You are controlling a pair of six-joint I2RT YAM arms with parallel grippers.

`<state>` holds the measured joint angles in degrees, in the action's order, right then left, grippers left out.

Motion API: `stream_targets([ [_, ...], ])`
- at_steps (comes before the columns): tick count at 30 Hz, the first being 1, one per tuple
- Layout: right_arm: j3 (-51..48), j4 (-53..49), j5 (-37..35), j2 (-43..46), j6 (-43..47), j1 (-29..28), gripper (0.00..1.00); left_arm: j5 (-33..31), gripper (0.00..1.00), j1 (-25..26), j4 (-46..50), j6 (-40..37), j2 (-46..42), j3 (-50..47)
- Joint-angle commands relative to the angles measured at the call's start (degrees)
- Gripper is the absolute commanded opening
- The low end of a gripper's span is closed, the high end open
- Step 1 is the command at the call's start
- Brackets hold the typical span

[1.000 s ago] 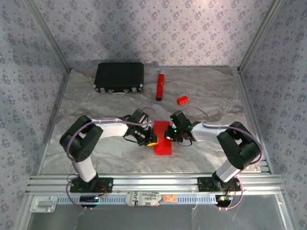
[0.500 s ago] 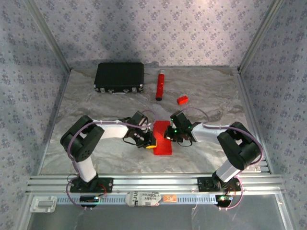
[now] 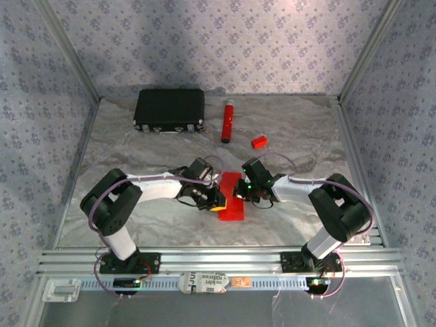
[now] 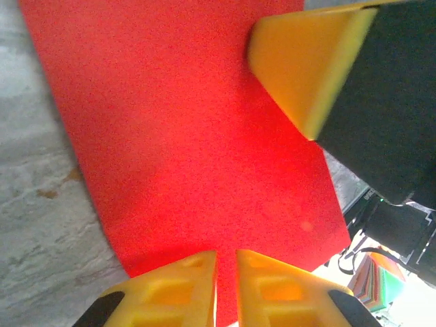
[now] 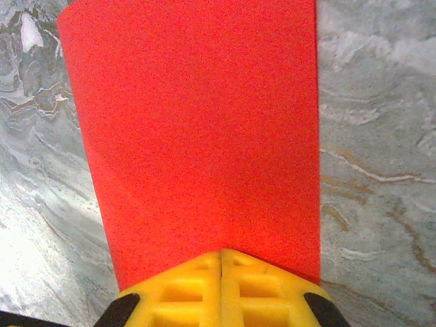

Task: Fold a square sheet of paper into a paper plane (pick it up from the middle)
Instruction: Fold the square sheet of paper in half at the center of the table.

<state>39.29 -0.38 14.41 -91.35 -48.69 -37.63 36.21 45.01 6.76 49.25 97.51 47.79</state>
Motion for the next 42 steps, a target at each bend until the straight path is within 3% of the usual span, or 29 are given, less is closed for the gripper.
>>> stream_targets([
  [1, -2.8, -7.6, -2.7, -1.1, -0.7, -0.4, 0.0, 0.4, 0.15, 0.3, -1.4, 0.7, 1.8, -2.8],
  [42, -3.3, -7.1, -3.0, -2.0, -1.0, -0.2, 0.0, -6.7, 0.15, 4.8, 8.2, -8.1, -4.3, -5.7],
])
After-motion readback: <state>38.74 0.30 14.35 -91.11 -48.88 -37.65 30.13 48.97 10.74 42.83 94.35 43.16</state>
